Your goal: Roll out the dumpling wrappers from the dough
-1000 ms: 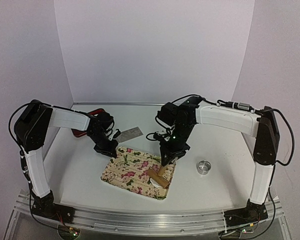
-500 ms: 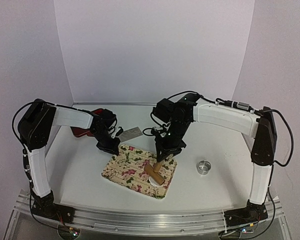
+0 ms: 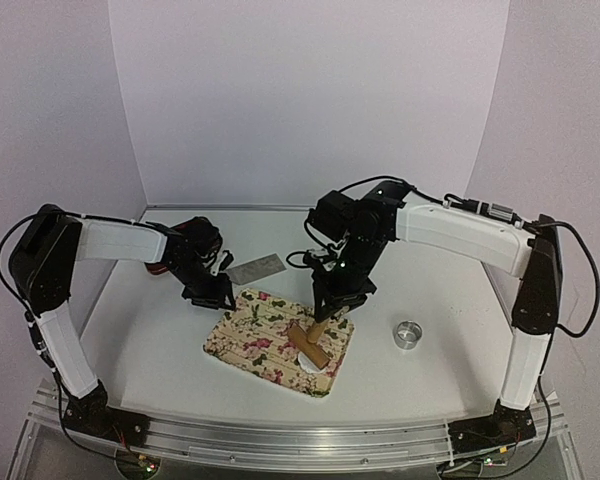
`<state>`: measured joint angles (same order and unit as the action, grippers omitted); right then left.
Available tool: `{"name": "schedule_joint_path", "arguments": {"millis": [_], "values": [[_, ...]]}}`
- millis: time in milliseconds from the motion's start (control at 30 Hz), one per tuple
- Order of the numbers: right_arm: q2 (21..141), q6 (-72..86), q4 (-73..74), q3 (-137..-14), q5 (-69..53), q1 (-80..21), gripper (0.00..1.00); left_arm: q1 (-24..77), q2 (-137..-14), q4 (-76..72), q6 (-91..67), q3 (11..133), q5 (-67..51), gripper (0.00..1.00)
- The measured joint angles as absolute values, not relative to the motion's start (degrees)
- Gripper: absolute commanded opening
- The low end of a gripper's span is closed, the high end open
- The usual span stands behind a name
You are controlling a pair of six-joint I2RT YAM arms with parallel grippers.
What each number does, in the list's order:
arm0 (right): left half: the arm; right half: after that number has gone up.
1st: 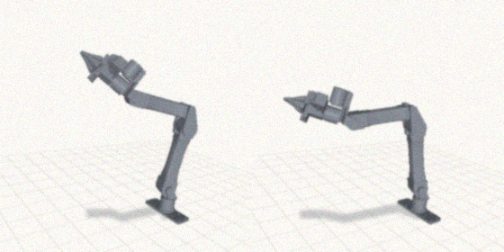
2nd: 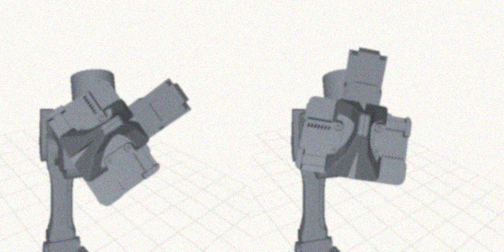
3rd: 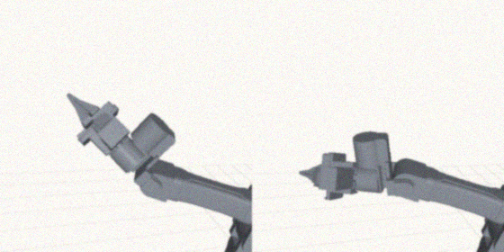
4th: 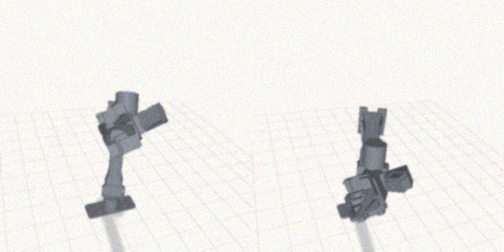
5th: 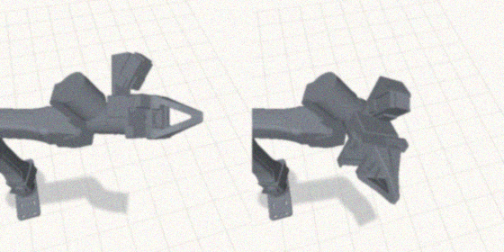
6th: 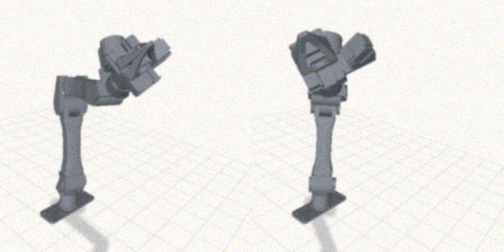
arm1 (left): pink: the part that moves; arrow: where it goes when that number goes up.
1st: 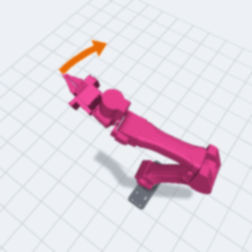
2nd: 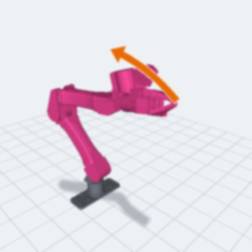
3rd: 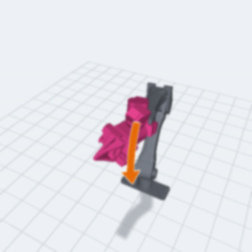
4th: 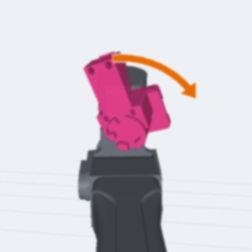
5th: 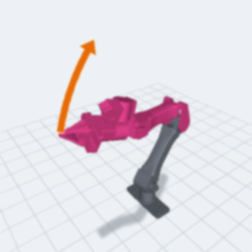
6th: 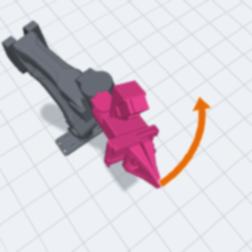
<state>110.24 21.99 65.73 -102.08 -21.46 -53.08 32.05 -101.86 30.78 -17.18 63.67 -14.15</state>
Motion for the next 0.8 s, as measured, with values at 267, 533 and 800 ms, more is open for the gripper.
{"name": "schedule_joint_path", "arguments": {"millis": [267, 533, 800], "values": [[111.30, 21.07, 65.73, -102.08, -21.13, -54.96, 0.00, 32.08, -92.97, 27.94, -24.01, 53.42, -18.26, 0.40], [113.44, 20.64, 65.67, -102.08, -19.77, -55.11, 0.00, 32.10, -92.86, 27.80, -26.03, 50.81, -19.90, 0.32], [114.13, 19.98, 65.55, -102.04, -19.66, -55.02, 0.00, 32.10, -93.20, 27.36, -25.81, 50.74, -19.91, 0.22]]}}
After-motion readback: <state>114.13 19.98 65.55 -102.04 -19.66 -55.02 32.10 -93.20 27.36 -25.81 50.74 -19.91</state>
